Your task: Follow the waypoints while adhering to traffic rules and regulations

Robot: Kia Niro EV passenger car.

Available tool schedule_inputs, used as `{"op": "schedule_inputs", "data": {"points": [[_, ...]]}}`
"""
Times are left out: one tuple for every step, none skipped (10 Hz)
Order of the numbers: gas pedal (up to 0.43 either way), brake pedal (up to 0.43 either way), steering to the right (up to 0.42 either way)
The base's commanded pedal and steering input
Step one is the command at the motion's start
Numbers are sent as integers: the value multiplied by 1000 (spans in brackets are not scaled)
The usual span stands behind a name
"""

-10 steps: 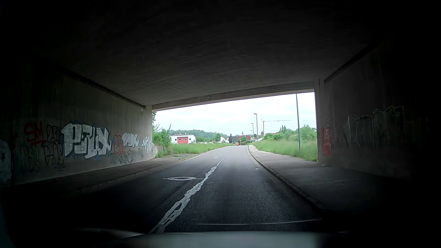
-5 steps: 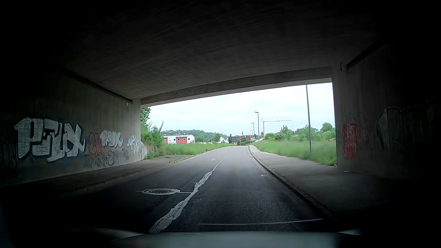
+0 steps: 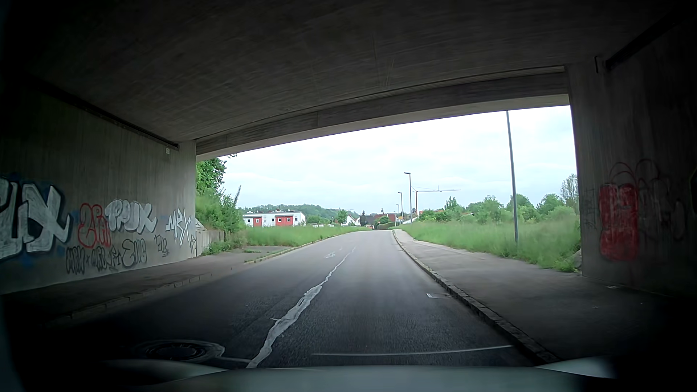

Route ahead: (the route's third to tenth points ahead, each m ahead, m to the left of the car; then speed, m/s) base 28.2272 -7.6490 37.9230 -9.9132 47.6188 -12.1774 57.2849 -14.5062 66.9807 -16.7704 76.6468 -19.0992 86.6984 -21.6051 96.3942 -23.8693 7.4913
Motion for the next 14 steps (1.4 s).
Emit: {"op": "schedule_inputs", "data": {"points": [[268,0,4],[268,0,-1],[268,0,-6],[260,0,-6],[260,0,-3],[260,0,-2],[260,0,-2],[260,0,-1],[260,0,-1],[260,0,-1],[260,0,-1],[260,0,-1],[260,0,-1],[260,0,0]]}}
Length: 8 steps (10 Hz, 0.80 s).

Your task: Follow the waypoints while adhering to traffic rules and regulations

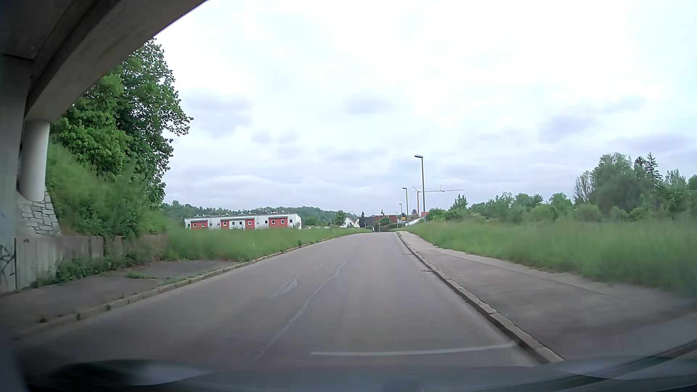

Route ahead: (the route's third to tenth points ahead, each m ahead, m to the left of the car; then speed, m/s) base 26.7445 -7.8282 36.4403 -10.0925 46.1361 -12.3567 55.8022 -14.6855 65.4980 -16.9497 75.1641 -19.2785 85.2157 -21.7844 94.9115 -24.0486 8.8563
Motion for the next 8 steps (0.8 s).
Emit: {"op": "schedule_inputs", "data": {"points": [[260,0,2],[248,0,6],[240,0,6],[240,0,6],[240,0,7],[228,0,6],[228,0,6],[209,0,6]]}}
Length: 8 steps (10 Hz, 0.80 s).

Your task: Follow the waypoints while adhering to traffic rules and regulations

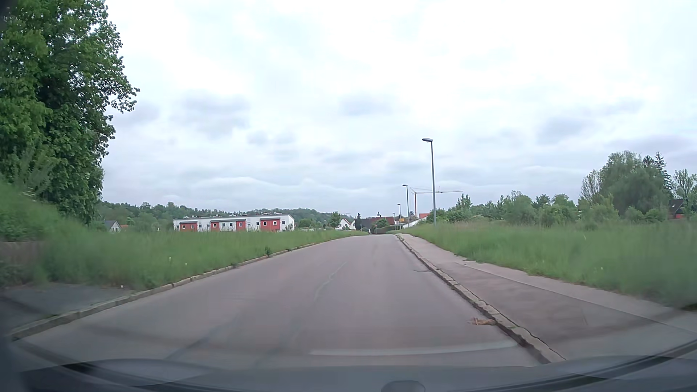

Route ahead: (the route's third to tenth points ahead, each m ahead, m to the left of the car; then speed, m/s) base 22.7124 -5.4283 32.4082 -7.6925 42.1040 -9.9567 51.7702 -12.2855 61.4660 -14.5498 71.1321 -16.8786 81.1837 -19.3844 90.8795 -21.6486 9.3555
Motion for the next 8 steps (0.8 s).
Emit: {"op": "schedule_inputs", "data": {"points": [[197,0,6],[189,0,6],[177,0,5],[177,0,6],[177,0,6],[177,0,6],[177,0,7],[177,0,7]]}}
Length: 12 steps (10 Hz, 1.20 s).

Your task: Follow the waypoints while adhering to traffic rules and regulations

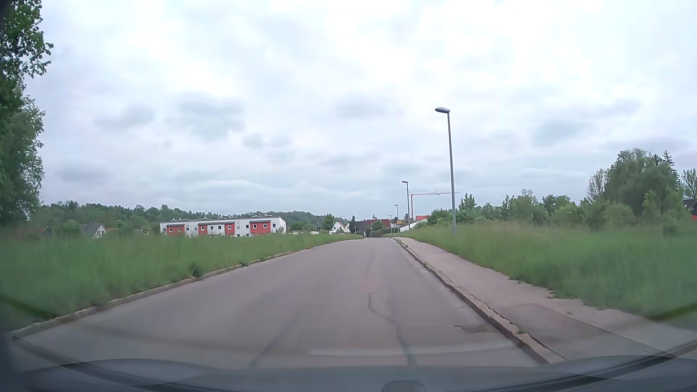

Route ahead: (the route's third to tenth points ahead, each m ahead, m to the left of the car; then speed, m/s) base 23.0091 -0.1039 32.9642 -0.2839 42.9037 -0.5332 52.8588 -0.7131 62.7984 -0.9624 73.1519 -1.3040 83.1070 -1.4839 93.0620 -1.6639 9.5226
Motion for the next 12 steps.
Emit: {"op": "schedule_inputs", "data": {"points": [[177,0,7],[177,0,7],[177,0,7],[177,0,6],[177,0,6],[177,0,6],[177,0,6],[169,0,1],[130,0,-3],[130,0,-4],[130,0,-4],[130,0,-1]]}}
